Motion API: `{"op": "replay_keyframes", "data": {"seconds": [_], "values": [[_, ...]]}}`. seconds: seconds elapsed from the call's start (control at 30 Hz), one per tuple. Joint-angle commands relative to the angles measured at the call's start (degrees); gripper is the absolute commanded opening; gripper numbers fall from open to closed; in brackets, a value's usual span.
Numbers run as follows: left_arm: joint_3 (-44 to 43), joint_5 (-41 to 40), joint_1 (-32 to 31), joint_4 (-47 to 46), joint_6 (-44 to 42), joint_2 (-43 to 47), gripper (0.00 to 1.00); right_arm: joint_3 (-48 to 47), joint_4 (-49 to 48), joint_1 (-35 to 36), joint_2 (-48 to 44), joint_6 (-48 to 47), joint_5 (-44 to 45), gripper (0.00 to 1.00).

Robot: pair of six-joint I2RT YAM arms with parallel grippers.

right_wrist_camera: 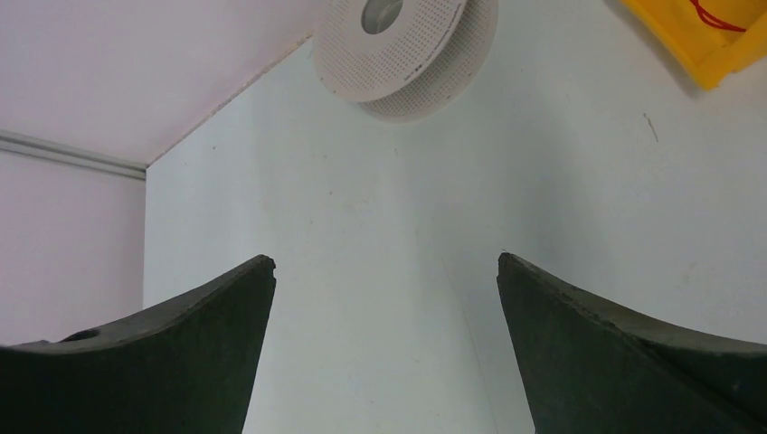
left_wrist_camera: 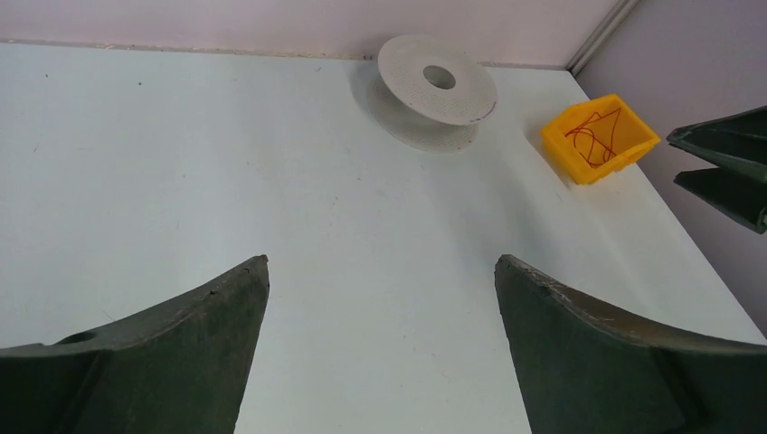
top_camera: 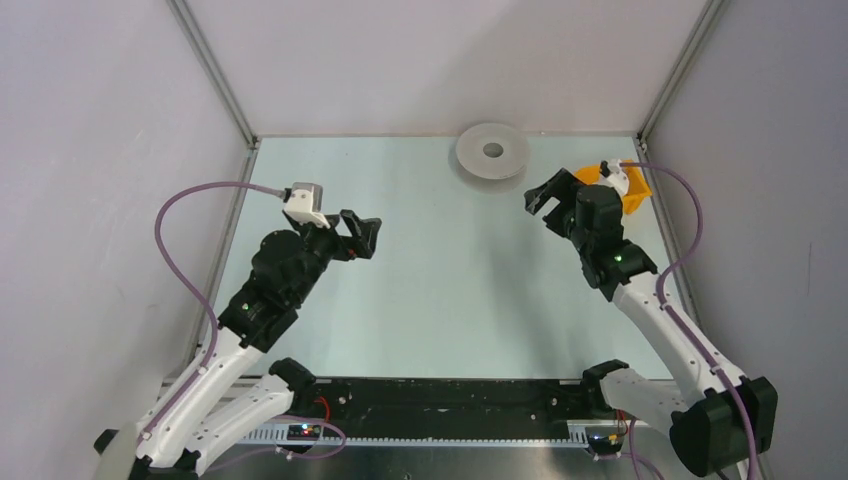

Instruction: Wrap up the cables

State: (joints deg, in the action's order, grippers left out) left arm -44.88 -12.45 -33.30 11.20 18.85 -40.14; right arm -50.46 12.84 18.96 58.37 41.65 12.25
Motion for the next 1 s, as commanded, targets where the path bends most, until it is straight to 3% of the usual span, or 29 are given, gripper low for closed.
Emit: {"op": "replay_keyframes", "data": {"seconds": [0.0,0.23,0.47,0.77,0.97], "values": [[-0.28,-0.94,0.51,-1.99,-1.45,0.3,0.98,-0.65,-5.52,-1.11,1.8,-1.35,-0.45,0.98],[-0.11,-0.96,0.91,-1.93,-1.41,0.86,0.98,-0.68,-10.49,-1.69,6.33,-1.34,0.41,0.98],[-0.12,-0.5,0.96,-2.03,-1.32,1.86,0.98,-0.67,-21.37,-3.99,16.45,-2.93,-0.88,0.97],[-0.1,1.33,0.96,-1.98,-0.42,2.05,0.98,-0.74,-49.1,-7.66,34.76,1.15,-8.63,0.79],[0.12,0.71,1.01,-2.04,-0.57,2.18,0.98,-2.82,-65.8,-9.63,49.62,10.45,-14.38,0.72]]}}
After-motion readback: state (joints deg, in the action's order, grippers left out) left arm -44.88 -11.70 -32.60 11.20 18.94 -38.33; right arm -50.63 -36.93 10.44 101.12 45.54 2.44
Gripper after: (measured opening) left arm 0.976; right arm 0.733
